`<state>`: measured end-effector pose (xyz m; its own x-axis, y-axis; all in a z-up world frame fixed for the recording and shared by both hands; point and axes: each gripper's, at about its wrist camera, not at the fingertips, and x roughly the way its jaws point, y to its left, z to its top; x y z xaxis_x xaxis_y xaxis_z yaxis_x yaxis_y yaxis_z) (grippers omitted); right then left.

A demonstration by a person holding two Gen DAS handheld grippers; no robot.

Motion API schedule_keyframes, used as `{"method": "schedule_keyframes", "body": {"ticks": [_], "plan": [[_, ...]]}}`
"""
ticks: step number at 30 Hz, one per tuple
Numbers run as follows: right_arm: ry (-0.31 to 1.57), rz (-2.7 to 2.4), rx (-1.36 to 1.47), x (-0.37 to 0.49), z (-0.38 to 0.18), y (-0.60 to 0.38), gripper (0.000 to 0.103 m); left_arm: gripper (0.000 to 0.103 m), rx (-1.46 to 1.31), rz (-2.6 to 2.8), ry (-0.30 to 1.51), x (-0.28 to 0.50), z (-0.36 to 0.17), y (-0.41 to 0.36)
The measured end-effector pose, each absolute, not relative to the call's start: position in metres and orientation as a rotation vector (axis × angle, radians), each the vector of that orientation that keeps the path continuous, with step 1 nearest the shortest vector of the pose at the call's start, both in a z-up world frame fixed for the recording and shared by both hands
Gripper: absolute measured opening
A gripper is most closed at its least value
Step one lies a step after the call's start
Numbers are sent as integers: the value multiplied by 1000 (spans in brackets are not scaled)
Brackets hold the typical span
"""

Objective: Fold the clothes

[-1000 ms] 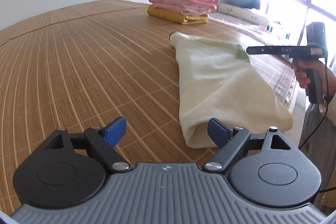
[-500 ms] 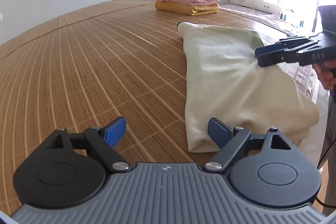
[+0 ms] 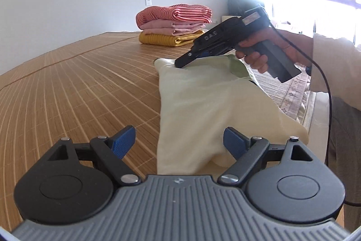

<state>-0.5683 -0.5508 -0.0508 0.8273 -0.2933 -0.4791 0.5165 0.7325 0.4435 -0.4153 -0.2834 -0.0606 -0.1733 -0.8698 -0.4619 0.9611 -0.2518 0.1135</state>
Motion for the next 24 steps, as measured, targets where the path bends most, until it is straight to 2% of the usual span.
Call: {"method": "schedule_keyframes", "body": {"ticks": [1,3,5,8,11,13,15,18,21,24], "plan": [[374,-453,588,-571,-48,-550,19,89,541,-1771,237,-419,-63,-285],[322,-453,566,-578,-40,-547,14,89,607,-1780,234,-428,-70,-289],[276,-468,543,-586,-30,-545,14,89,633,-1780,213,-433,-74,-289],[348,-522,450,-577,-32,-544,14,89,628,-1786,227,-431,-75,-290],[413,-553,416,-570,-39,-541,19,89,616,-1786,230,-429,-74,-289],[441,-577,393,-569,-41,-537,26,89,610,-1776,208,-428,-71,-287],[400,-605,345,-582,-26,-524,31,89,553,-1759,204,-422,-65,-284],[333,-534,311,-600,-13,-495,34,89,459,-1722,212,-412,-58,-282],[340,-442,299,-604,-19,-467,44,89,451,-1672,249,-406,-58,-289],[426,-442,275,-608,-42,-450,43,89,502,-1653,265,-403,-61,-291]]}}
